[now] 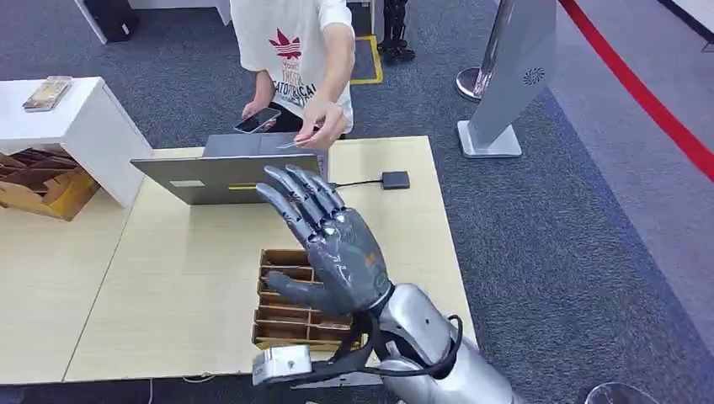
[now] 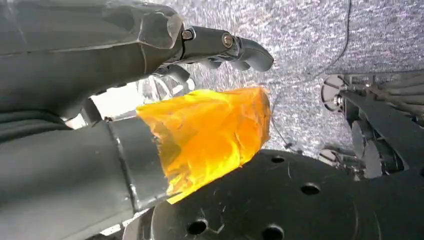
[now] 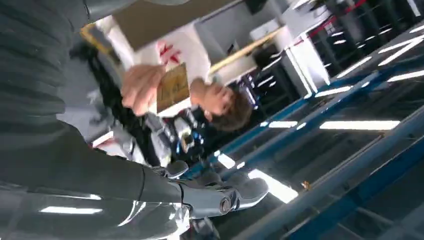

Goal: Pass the card to the sensor for recognition and then transmit it.

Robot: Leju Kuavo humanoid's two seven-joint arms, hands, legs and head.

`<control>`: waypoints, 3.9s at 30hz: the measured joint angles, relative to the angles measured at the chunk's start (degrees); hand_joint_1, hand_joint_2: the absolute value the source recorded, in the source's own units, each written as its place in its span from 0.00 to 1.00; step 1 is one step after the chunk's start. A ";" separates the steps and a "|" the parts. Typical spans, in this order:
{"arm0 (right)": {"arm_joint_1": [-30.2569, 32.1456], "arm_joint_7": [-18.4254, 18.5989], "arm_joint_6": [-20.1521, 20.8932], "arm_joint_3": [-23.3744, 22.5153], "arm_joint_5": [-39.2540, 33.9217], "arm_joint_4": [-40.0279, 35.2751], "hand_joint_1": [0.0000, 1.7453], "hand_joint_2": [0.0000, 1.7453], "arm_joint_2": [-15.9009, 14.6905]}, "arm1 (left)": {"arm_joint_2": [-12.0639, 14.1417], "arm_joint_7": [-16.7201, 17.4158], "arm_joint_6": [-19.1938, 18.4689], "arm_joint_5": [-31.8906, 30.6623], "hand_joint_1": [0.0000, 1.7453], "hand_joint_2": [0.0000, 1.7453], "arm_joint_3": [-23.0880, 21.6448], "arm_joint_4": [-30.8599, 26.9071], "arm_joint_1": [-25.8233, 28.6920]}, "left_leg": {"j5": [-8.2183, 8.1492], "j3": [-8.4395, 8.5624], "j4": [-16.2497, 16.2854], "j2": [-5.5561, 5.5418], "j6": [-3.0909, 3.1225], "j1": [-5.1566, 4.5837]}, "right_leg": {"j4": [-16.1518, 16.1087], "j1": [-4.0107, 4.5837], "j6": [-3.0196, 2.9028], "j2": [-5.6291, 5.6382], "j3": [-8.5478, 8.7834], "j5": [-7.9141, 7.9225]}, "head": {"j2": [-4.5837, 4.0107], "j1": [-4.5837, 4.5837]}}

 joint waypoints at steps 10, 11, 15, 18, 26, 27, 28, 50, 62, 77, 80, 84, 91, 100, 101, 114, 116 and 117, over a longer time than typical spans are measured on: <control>-9.59 5.09 -0.17 0.74 10.75 11.24 0.00 1.00 2.21 | 1.29 1.31 0.28 -3.72 0.00 0.00 -1.70 -1.77 -0.99 | 0.00 -0.01 0.00 -0.01 0.00 0.00 | 0.00 0.00 0.00 -0.01 0.00 0.00 | 0.00 0.00; -10.94 5.62 -0.06 0.83 11.78 13.23 0.00 1.00 2.51 | 1.46 1.66 0.24 -4.31 0.00 0.00 -1.77 -1.88 -1.22 | 0.03 -0.01 0.00 -0.01 0.04 0.00 | 0.00 0.00 0.01 -0.01 0.00 0.01 | 0.00 0.02; -14.75 6.38 0.02 0.85 13.31 18.67 0.00 1.00 3.15 | 1.81 2.05 0.02 -5.22 0.00 0.00 -2.12 -2.45 -1.80 | 0.07 -0.02 0.01 -0.02 0.04 0.00 | 0.00 0.00 0.03 -0.03 0.01 0.03 | 0.00 0.02; -15.71 6.55 0.02 0.85 13.54 20.63 0.00 1.00 3.54 | 2.05 2.05 -0.04 -5.38 0.00 0.00 -2.23 -2.71 -1.95 | 0.07 -0.02 0.01 -0.03 0.03 0.00 | 0.00 0.00 0.03 -0.01 0.01 0.03 | 0.00 0.00; -18.93 7.41 -0.26 0.87 15.03 26.69 0.00 1.00 3.98 | 2.16 3.04 -0.13 -6.58 0.00 0.00 -2.75 -2.93 -2.09 | 0.06 -0.03 0.01 -0.04 0.03 0.00 | 0.00 0.00 0.03 -0.02 -0.01 0.02 | 0.00 0.00; -19.09 7.39 -0.26 0.87 15.05 27.25 0.00 1.00 4.06 | 2.23 3.04 -0.11 -6.58 0.00 0.00 -2.82 -2.99 -2.10 | 0.06 -0.03 0.01 -0.03 0.04 0.00 | 0.00 0.00 0.03 -0.02 -0.01 0.02 | 0.00 0.00; -19.23 7.39 -0.28 0.87 15.08 27.73 0.00 1.00 4.09 | 2.27 3.04 -0.13 -6.58 0.00 0.00 -2.86 -3.02 -2.11 | 0.06 -0.03 0.01 -0.04 0.03 0.00 | 0.00 0.00 0.03 -0.02 -0.01 0.02 | 0.00 0.02; -23.81 9.11 1.11 -0.92 17.72 40.69 1.00 1.00 5.35 | 2.58 4.07 -0.79 -7.78 0.00 0.00 -3.04 -3.19 -3.01 | 0.06 -0.03 0.02 -0.03 0.03 0.00 | 0.00 0.00 0.03 -0.01 -0.02 0.03 | 0.00 0.00; -23.60 8.57 1.73 -2.25 17.04 43.23 1.00 1.00 5.35 | 2.60 4.11 -0.77 -7.74 0.00 0.00 -3.04 -3.19 -3.01 | 0.06 -0.03 0.02 -0.03 0.03 0.00 | 0.00 0.00 0.03 -0.01 -0.02 0.03 | 0.00 0.00; -19.84 3.75 4.75 -6.91 2.25 40.25 1.00 1.00 6.29 | 2.60 3.01 -0.55 -5.57 0.00 0.00 -3.04 -3.19 -2.54 | 0.06 -0.04 0.01 -0.03 0.03 0.00 | 0.00 0.00 0.03 -0.01 -0.02 0.03 | 0.00 0.02; -16.67 1.65 8.32 -9.52 -9.35 34.09 1.00 1.00 7.34 | 2.56 2.12 -0.24 -4.13 0.00 0.00 -2.97 -3.19 -1.94 | 0.03 -0.04 0.01 -0.02 0.04 0.00 | 0.00 0.00 0.02 0.00 -0.03 0.00 | 0.00 0.02; -12.56 0.09 13.45 -12.40 -24.92 26.17 1.00 1.00 8.31 | 2.51 0.94 -0.09 -2.47 0.00 0.00 -2.47 -3.19 -1.10 | 0.01 -0.07 0.01 -0.04 0.04 0.00 | -0.01 0.00 0.03 -0.03 -0.07 -0.03 | 0.00 0.02; -5.41 0.61 22.14 -16.68 -54.57 10.79 1.00 1.00 8.41 | 2.38 -0.22 -0.09 0.13 0.00 0.00 -0.85 -3.19 -0.13 | 0.00 -0.07 0.01 0.00 0.05 -0.01 | -0.02 -0.01 0.04 0.01 -0.08 -0.03 | 0.00 0.00; 4.88 -0.31 29.99 -19.74 -70.54 4.30 1.00 1.00 2.42 | 1.94 -1.31 -0.61 2.54 0.00 0.00 2.06 -3.10 1.07 | -0.03 -0.07 0.01 -0.03 0.03 -0.01 | -0.06 -0.01 0.04 -0.02 -0.06 -0.03 | 0.00 0.00; 6.18 -0.55 30.14 -20.00 -70.80 4.11 1.00 1.00 1.53 | 1.86 -1.31 -0.63 2.60 0.00 0.00 2.49 -3.04 1.20 | -0.04 -0.07 0.02 -0.03 0.03 -0.01 | -0.07 -0.01 0.04 -0.02 -0.06 -0.03 | 0.00 0.02; 19.60 2.27 26.93 -24.00 -59.85 0.19 1.00 1.00 -9.29 | 0.02 -1.25 -2.14 2.78 0.00 0.00 7.80 0.11 3.16 | -0.12 -0.09 0.01 -0.02 0.10 -0.01 | -0.10 -0.02 0.07 -0.02 -0.07 -0.06 | 0.00 0.00; 20.80 3.10 26.45 -24.55 -56.28 -0.53 1.00 1.00 -10.58 | -0.13 -1.03 -2.14 2.78 0.00 0.00 8.55 0.26 3.32 | -0.12 -0.10 0.01 -0.02 0.10 -0.02 | -0.10 -0.02 0.07 -0.03 -0.06 -0.06 | 0.00 0.00; 21.17 3.43 26.32 -24.74 -54.84 -0.75 1.00 1.00 -11.06 | -0.17 -1.01 -2.14 2.78 0.00 0.00 8.68 0.37 3.36 | -0.12 -0.10 0.01 -0.02 0.10 -0.02 | -0.10 -0.02 0.07 -0.03 -0.07 -0.06 | 0.00 0.00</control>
